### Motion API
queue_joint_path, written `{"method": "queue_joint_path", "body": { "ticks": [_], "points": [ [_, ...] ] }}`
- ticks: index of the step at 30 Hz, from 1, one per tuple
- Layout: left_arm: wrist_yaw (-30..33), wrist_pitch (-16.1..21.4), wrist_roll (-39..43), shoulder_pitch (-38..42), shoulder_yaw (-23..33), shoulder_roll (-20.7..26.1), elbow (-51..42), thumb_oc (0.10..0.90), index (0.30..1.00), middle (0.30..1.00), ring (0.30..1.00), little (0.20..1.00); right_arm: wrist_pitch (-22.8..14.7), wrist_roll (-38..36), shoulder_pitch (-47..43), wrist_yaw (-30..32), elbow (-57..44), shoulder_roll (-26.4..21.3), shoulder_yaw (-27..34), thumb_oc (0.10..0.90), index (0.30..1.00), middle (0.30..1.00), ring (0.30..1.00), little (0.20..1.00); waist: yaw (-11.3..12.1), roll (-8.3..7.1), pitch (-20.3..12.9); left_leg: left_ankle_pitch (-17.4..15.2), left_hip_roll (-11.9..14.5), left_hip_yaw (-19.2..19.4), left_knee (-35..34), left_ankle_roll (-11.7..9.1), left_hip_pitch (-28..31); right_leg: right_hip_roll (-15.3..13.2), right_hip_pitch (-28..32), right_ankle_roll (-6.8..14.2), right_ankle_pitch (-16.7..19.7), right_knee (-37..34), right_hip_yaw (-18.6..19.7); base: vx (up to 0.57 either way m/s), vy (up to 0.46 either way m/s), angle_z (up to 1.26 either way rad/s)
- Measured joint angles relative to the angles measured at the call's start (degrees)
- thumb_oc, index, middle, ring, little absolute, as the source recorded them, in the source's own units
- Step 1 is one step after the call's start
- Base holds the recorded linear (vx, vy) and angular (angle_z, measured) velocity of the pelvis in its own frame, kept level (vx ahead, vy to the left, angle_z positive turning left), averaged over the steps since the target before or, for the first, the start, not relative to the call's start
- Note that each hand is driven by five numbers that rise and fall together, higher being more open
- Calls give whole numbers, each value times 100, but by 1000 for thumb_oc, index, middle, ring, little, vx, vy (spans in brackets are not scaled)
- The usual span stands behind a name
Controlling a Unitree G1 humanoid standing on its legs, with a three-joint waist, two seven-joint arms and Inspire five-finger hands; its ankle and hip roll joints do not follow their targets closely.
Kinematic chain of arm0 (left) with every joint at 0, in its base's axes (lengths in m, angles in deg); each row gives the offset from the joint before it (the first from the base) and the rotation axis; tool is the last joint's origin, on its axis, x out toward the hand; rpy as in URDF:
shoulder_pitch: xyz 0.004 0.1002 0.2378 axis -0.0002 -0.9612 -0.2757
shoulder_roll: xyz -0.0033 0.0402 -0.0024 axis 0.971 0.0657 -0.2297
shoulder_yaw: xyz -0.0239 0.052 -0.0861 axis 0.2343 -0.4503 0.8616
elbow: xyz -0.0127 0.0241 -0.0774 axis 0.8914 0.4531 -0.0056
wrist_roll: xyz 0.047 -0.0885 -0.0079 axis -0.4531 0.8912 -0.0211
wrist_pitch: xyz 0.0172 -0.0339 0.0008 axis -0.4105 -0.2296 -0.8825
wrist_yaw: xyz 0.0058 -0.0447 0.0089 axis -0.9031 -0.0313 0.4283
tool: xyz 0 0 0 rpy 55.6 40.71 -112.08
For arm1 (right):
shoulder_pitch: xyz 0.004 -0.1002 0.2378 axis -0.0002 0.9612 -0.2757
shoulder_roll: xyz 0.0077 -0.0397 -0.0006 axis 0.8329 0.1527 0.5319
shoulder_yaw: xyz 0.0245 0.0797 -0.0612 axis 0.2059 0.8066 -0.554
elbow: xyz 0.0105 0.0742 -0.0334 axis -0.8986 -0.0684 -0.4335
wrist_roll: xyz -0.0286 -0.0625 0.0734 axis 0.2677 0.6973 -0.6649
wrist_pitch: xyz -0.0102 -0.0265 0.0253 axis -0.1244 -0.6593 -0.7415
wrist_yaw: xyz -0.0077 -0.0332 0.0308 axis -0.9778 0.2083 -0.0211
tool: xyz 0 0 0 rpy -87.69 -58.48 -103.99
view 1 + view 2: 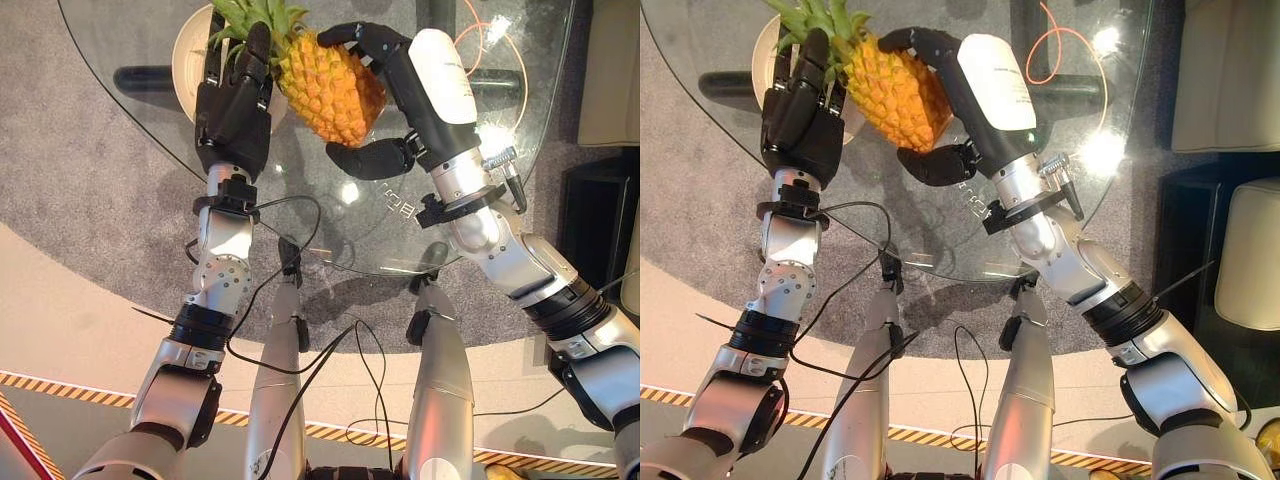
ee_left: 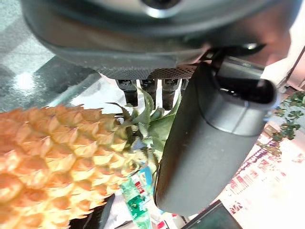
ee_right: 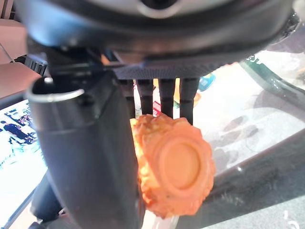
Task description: Pick up the fruit to the plate
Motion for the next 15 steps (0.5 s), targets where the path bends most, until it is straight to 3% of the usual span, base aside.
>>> {"method": "queue_joint_path", "body": {
  "ticks": [15],
  "points": [
    [-30, -47, 450, 2, -13, 48, 1, 800, 900, 900, 900, 900, -3, 431, -381, -8, 0, -228, -320, 100, 300, 300, 300, 200, 83, 0, 0, 22, -7, -1, -41, 17, 0, -1, 10, 1, 1, -40, -13, 0, 0, 0]
  ]
}}
